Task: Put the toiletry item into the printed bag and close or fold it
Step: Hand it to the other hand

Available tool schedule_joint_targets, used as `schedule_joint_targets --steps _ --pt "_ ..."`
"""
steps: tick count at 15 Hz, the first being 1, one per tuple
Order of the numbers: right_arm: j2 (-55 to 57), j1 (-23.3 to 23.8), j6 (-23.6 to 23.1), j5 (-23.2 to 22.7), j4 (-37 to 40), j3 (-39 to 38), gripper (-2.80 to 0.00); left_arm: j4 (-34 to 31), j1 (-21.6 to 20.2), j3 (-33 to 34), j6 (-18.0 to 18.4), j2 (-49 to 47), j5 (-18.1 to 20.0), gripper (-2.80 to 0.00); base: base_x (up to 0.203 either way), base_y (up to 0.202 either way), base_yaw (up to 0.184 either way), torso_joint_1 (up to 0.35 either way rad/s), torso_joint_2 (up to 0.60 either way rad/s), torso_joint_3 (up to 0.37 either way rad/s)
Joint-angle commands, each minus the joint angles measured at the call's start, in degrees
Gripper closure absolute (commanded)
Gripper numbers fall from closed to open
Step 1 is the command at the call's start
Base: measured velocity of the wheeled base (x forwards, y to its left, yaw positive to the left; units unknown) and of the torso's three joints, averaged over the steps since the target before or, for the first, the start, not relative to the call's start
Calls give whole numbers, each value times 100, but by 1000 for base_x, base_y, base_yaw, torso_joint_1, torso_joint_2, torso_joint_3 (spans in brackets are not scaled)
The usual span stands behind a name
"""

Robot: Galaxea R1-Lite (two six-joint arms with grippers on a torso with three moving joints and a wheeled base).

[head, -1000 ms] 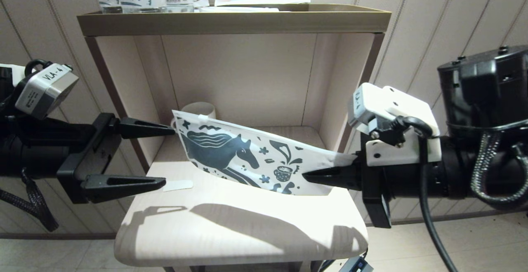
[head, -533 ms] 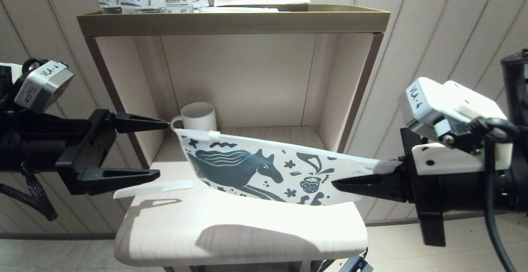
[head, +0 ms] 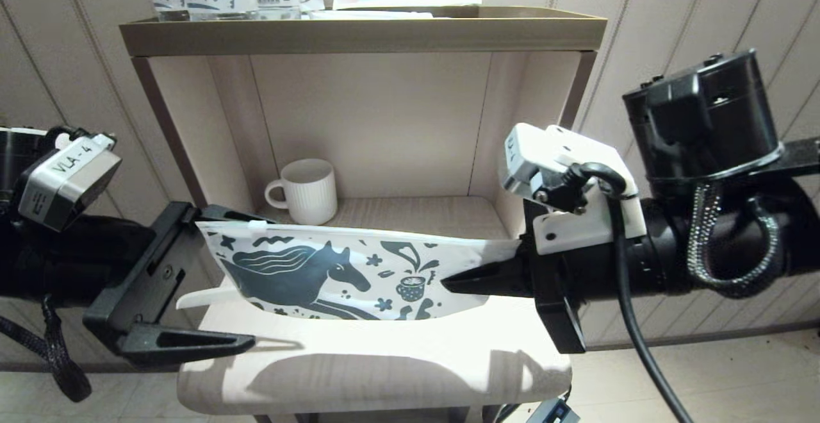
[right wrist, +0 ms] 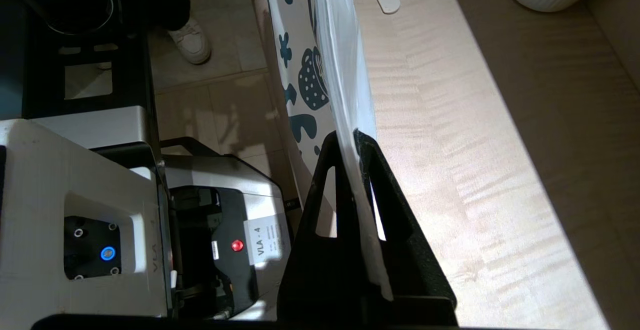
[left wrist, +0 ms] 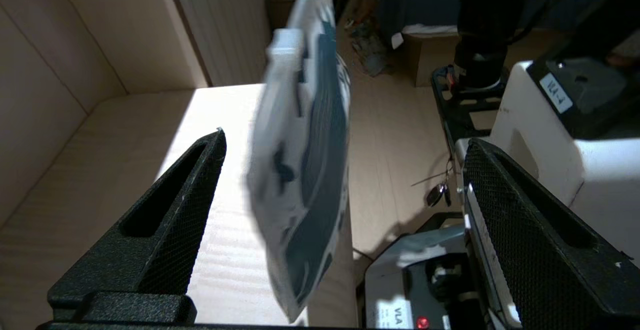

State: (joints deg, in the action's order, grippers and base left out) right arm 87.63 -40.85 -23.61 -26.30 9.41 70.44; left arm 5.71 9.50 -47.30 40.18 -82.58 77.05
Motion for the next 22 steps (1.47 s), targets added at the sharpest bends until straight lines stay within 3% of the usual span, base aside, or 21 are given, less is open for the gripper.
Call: schedule_joint_targets --steps 1,5,8,15,22 --pt "250 -94 -19 -16 240 250 0 -15 255 247 290 90 -1 -280 0 0 0 0 0 0" --pt "396 -178 -21 -16 360 402 0 -161 495 -29 315 110 -450 -280 0 0 0 0 0 0" --pt "419 -251 -21 -16 355 397 0 -1361 490 -618 514 196 -619 -280 0 0 0 0 0 0" --pt "105 -178 -29 2 359 217 0 -1397 31 -658 804 -234 -665 -280 0 0 0 0 0 0" --pt "-78 -187 -39 10 359 153 0 -1429 -80 -735 991 -321 -649 -280 0 0 0 0 0 0"
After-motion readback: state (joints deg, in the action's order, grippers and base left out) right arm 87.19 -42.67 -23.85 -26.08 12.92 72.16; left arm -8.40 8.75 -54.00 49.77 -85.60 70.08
